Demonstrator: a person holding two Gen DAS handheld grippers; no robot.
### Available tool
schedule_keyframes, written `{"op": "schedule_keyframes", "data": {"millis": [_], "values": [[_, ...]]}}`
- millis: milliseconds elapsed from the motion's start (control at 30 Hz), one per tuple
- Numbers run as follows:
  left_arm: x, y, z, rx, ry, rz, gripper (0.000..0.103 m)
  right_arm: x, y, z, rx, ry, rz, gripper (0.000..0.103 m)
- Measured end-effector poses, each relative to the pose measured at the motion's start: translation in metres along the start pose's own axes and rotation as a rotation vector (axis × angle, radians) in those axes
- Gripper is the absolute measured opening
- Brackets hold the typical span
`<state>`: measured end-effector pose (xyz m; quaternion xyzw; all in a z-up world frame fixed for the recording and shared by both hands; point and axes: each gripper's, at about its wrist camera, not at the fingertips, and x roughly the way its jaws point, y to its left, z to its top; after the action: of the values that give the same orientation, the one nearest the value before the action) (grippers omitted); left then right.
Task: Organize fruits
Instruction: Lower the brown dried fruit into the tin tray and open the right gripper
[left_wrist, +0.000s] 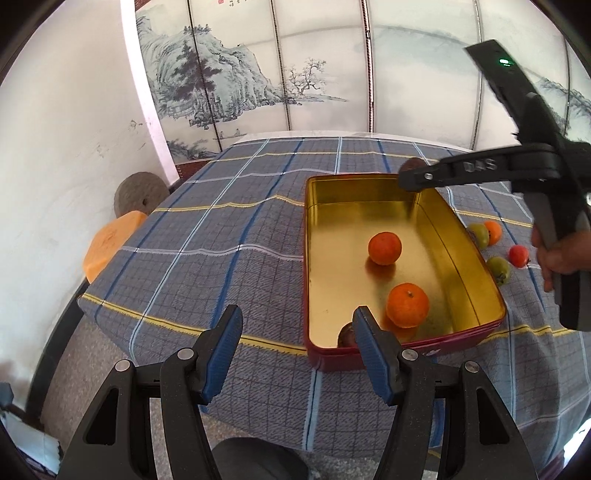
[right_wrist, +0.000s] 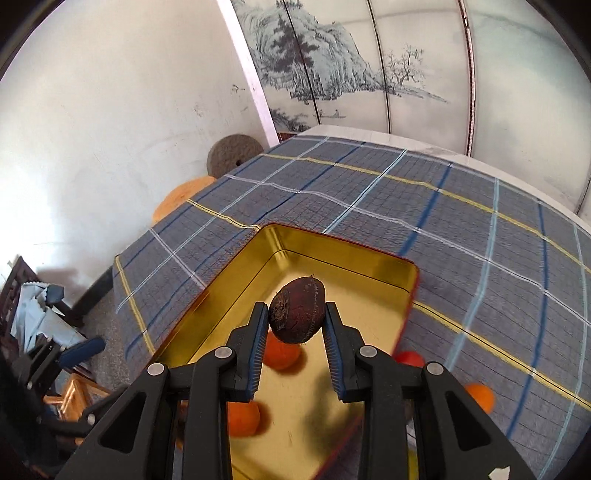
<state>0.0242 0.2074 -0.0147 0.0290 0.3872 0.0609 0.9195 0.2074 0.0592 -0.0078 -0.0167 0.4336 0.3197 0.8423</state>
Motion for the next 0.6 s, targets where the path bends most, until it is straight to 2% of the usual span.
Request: {"op": "schedule_keyframes", "data": {"millis": [433,533,600], "values": [[0.004,-0.001,-0.008,0.009,0.018,0.0,0.064,0.041,-0.004,0.025,0.104,0.025,-0.001,0.029],[0.004,0.001,-0.008,0.006,0.022,0.0,0.065,0.043,-0.002,0.029,0.12,0.013,-0.002,0.03],[0.005,0.002,-0.008,0.004,0.024,0.002,0.065,0.039,-0.005,0.031,0.15,-0.024,0.033,0.03]]}}
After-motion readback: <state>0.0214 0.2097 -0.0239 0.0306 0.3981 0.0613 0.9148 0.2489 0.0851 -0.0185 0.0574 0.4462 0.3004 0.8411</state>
